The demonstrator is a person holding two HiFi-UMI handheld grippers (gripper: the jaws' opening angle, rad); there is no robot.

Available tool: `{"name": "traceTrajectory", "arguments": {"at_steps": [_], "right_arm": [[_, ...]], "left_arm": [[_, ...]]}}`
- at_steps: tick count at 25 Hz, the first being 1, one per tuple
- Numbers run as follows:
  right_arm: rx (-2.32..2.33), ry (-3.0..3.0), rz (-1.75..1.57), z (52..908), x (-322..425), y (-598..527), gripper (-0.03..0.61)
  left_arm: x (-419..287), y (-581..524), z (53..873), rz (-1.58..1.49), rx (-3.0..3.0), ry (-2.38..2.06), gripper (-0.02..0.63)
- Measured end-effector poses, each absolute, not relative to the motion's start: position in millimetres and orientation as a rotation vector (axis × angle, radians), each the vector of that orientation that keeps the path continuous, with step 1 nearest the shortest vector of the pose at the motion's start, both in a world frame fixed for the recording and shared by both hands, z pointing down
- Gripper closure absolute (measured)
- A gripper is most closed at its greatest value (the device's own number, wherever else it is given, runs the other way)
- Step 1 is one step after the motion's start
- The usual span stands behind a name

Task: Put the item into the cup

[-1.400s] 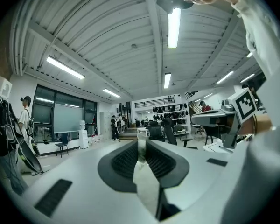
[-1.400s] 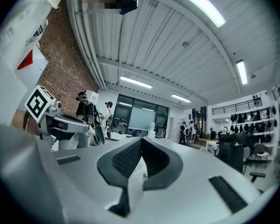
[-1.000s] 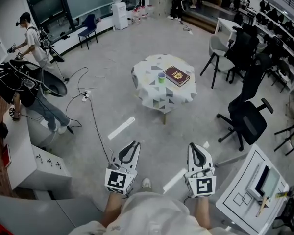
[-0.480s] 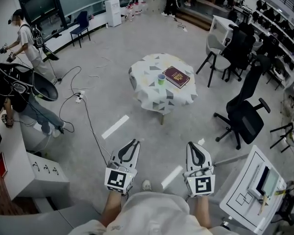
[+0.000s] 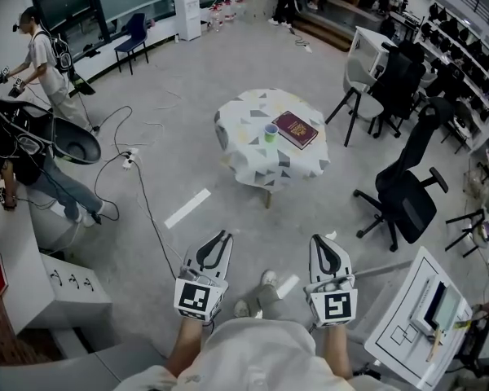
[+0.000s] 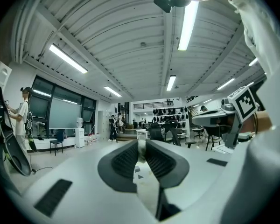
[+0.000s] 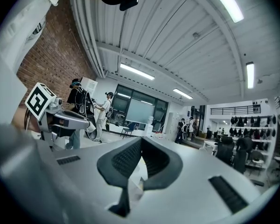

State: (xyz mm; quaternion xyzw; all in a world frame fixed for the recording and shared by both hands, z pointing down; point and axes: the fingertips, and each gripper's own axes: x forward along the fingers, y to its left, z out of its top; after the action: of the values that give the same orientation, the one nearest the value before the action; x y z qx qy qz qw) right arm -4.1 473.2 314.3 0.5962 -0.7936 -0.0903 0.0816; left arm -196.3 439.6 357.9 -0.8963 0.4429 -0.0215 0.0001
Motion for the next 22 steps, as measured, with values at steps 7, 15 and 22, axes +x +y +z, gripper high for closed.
{"name": "traceTrajectory", "arguments": {"at_steps": [7,15,22], "right_arm": [[1.781,-2.388,-0.268,316,-4,443,0.571],[1.763,-2.455,-0.224,325,11,397,0.571],[1.777,-2.445,-0.237,323,41,350,0.571]], "left_arm": [[-198,417,361,-0.083,-2.792,1.419,0.554],[-178,372,356,-0.106,-2.753,1.44,0.554],[-153,330,343,-0.117,-2.712,1.449,0.555]]}}
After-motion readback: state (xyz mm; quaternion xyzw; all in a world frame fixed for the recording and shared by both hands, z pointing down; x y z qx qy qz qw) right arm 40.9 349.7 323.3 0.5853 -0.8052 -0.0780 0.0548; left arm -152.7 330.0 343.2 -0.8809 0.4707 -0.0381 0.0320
